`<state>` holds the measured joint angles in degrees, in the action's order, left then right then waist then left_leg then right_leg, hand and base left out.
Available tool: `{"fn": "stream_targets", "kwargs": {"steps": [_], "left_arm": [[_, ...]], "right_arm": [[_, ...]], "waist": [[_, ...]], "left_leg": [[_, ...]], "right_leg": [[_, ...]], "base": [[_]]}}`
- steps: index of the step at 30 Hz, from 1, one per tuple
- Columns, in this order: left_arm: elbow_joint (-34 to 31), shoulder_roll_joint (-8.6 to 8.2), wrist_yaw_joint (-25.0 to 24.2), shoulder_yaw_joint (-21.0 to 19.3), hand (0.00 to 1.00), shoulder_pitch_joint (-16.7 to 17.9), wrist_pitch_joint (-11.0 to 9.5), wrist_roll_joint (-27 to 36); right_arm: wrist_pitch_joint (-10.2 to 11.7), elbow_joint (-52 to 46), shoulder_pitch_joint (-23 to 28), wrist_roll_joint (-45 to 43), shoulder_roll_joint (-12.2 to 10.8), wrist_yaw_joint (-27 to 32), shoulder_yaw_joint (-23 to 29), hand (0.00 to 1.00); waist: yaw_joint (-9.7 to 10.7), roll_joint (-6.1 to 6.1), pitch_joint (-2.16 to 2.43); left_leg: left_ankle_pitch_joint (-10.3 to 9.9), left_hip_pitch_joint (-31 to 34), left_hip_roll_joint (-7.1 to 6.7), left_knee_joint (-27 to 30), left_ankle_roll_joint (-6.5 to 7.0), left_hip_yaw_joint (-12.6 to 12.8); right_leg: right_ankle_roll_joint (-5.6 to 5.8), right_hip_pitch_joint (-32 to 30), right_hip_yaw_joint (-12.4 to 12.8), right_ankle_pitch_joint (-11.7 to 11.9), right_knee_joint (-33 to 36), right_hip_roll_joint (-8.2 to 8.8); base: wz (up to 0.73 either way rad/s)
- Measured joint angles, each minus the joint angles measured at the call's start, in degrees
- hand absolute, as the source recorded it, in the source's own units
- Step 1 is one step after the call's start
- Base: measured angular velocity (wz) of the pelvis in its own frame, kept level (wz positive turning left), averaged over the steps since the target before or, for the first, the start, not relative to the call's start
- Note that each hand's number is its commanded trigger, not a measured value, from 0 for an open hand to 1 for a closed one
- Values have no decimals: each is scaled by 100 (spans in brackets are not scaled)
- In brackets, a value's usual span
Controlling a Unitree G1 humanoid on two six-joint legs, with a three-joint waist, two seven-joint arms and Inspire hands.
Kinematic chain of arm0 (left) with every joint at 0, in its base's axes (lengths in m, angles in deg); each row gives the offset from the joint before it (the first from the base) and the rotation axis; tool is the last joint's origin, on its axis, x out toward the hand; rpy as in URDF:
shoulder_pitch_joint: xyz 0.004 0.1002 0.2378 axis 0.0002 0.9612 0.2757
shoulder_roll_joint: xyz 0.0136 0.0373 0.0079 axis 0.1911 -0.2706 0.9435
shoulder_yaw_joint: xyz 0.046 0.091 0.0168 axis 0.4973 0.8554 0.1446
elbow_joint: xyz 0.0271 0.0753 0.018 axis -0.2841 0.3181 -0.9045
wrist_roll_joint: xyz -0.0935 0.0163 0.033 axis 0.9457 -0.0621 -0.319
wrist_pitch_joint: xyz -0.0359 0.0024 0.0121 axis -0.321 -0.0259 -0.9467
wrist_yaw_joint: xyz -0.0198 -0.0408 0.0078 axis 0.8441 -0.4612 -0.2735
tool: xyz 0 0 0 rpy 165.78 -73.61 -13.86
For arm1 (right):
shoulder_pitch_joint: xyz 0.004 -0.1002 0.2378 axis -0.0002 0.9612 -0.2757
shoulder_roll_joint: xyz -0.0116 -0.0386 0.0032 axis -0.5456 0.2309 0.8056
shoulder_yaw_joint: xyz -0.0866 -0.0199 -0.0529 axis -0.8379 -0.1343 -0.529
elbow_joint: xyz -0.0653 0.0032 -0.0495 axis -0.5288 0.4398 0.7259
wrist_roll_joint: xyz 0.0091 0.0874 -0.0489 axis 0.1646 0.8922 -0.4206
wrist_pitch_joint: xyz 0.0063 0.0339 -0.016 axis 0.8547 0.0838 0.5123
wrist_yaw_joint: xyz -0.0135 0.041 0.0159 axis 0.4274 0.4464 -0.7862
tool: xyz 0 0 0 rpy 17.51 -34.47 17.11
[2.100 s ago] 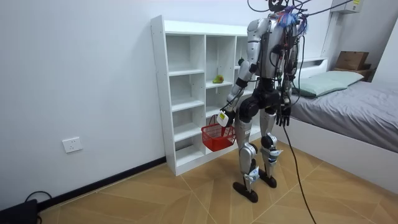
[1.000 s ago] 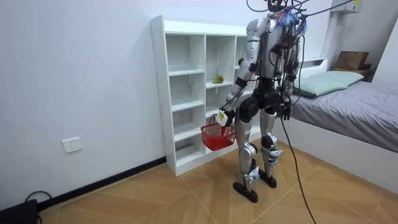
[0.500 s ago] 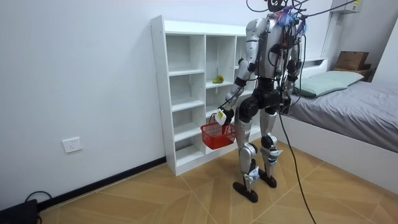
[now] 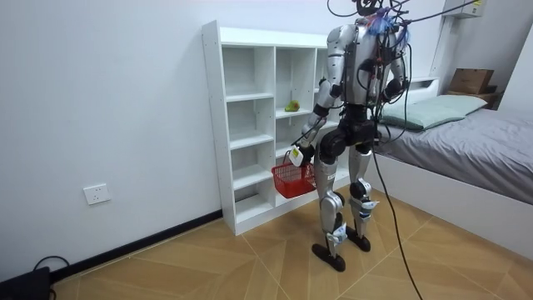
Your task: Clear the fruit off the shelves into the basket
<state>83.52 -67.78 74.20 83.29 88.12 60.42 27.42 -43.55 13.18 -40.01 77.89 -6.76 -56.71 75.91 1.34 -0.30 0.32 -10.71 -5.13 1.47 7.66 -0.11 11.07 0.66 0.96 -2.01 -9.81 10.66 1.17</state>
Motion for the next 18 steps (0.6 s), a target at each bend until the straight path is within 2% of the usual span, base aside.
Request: {"fn": "stream_targets", "kwargs": {"steps": [3,8,12,18], "left_arm": [[1,34,0,217,100,-20,-115,2],[10,39,-54,392,100,-53,-205,3],[10,64,-68,486,100,-68,-205,16],[15,71,-72,506,100,-66,-205,186]], "right_arm": [[205,-505,-10,-13,39,63,-117,0],[461,-852,-64,8,38,294,-254,0],[540,-1041,-102,7,67,495,-263,0],[546,-1305,-121,-1,133,695,-262,0]], "waist": [[0,-35,13],[-23,-94,-8],[-11,-144,-9],[-17,-132,-11]], "left_leg": [[0,-10,1,0,0,3],[0,-5,11,0,0,5],[0,79,21,-14,-2,8],[0,92,26,-14,-2,47]], "right_leg": [[-1,4,11,4,1,-5],[-6,-6,0,7,1,-12],[-17,-113,8,20,1,-28],[-20,-102,48,29,11,-37]], "base": [[0],[0],[0],[-2]]}}
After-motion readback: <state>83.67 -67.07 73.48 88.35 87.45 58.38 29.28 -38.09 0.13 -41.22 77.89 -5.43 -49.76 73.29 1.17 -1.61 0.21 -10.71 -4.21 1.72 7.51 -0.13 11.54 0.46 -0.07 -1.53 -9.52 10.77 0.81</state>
